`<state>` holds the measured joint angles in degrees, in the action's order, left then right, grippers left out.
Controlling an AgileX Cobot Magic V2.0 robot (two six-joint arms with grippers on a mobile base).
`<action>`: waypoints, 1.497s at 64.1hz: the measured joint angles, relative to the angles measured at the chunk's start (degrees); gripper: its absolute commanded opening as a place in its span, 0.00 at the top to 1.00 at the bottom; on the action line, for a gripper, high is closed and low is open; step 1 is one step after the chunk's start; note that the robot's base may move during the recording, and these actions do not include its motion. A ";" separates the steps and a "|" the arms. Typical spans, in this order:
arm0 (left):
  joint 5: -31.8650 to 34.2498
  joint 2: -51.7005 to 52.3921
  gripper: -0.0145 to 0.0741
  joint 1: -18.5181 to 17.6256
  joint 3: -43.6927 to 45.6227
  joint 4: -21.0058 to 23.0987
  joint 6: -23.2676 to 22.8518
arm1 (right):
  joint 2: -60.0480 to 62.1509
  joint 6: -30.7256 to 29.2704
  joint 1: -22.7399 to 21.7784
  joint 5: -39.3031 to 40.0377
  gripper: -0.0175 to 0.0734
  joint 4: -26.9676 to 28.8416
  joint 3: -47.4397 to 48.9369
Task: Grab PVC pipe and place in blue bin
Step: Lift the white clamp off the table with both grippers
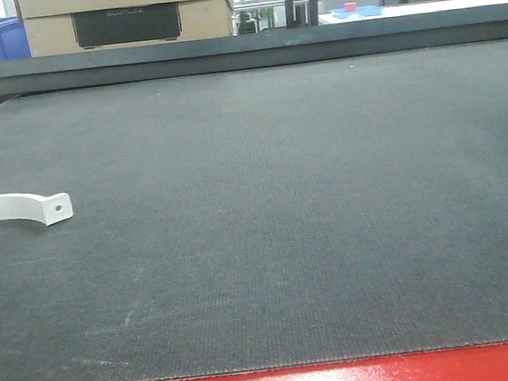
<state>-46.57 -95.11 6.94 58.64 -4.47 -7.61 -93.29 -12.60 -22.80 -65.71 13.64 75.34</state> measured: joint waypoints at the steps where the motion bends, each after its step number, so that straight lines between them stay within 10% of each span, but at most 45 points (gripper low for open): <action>1: 0.01 -0.13 0.56 0.00 0.00 0.00 0.00 | 0.00 0.00 0.00 0.00 0.99 0.00 0.00; 18: 0.28 -1.16 0.59 0.00 0.45 0.38 1.07 | 0.00 0.00 0.00 0.00 0.99 0.00 0.00; 33: 0.17 -1.28 0.96 0.00 0.45 1.33 1.61 | 0.00 0.00 0.00 0.11 0.99 0.00 0.00; 65: -0.09 12.69 0.96 0.00 0.18 1.23 1.84 | 10.41 0.00 0.00 1.78 0.99 0.85 0.00; 96: 28.34 42.36 0.96 0.00 -12.84 1.56 1.76 | 27.58 -5.74 6.95 29.92 0.99 0.97 -14.36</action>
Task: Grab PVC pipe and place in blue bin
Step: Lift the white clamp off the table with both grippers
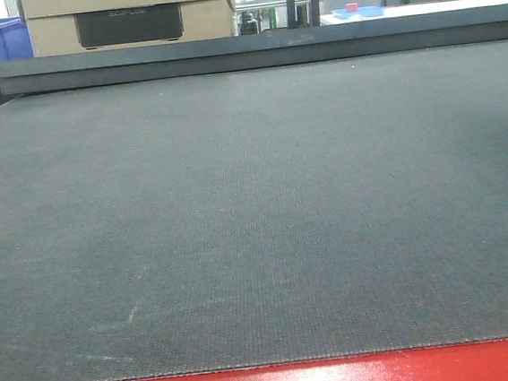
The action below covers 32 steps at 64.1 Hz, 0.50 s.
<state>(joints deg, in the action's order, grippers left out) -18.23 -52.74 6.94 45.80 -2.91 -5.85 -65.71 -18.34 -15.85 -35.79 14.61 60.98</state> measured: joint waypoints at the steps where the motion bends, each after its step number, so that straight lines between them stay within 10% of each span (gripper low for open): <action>1: 0.67 0.68 0.96 0.00 -0.72 0.00 0.00 | 0.59 0.02 0.51 1.17 0.99 0.00 -1.15; 32: 3.10 17.23 0.96 0.00 -10.07 0.62 0.00 | 20.24 -0.58 8.63 17.55 0.99 2.55 -20.99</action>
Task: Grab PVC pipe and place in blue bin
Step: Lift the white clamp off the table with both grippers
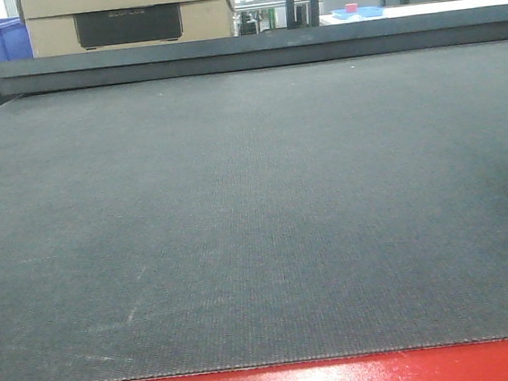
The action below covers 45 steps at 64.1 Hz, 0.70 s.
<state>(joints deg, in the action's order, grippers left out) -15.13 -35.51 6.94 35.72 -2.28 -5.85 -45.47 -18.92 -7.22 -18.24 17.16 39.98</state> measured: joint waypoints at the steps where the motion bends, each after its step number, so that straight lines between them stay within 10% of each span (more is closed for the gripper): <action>1: -0.01 0.15 0.96 0.00 0.00 0.13 0.00 | 0.37 0.00 0.00 0.12 0.99 0.00 0.00; 24: 4.68 0.25 0.96 -9.82 0.00 2.28 0.00 | 9.75 0.00 0.00 1.85 0.99 0.00 0.00; 45: 5.46 2.40 0.96 -10.85 0.00 -6.81 0.00 | 16.15 0.00 0.00 1.54 0.99 -6.70 0.00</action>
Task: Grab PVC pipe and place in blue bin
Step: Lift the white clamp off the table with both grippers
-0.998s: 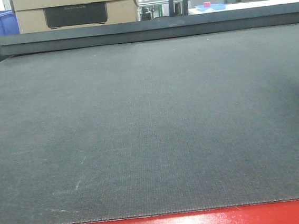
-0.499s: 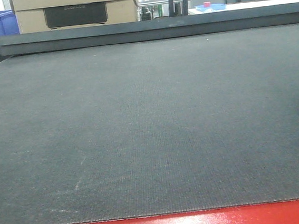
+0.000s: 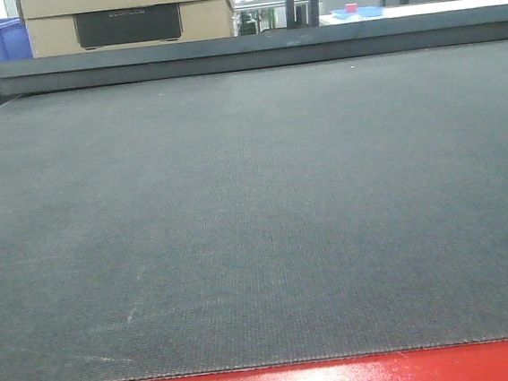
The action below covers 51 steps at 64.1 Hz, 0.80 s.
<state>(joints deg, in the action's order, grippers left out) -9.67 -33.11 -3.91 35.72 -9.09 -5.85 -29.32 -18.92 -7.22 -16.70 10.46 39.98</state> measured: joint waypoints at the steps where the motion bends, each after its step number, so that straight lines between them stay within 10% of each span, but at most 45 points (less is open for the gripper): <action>1: 0.00 0.28 0.96 0.20 0.00 -0.49 0.00 | 0.15 0.00 0.00 0.00 0.99 0.00 0.00; 51: -0.72 6.62 0.96 3.36 0.11 2.51 -0.13 | 0.65 0.00 0.00 -0.96 0.99 6.12 0.00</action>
<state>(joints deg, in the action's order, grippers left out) -10.39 -26.49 -0.55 35.83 -6.58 -5.99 -28.67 -18.92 -7.22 -17.66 16.57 39.98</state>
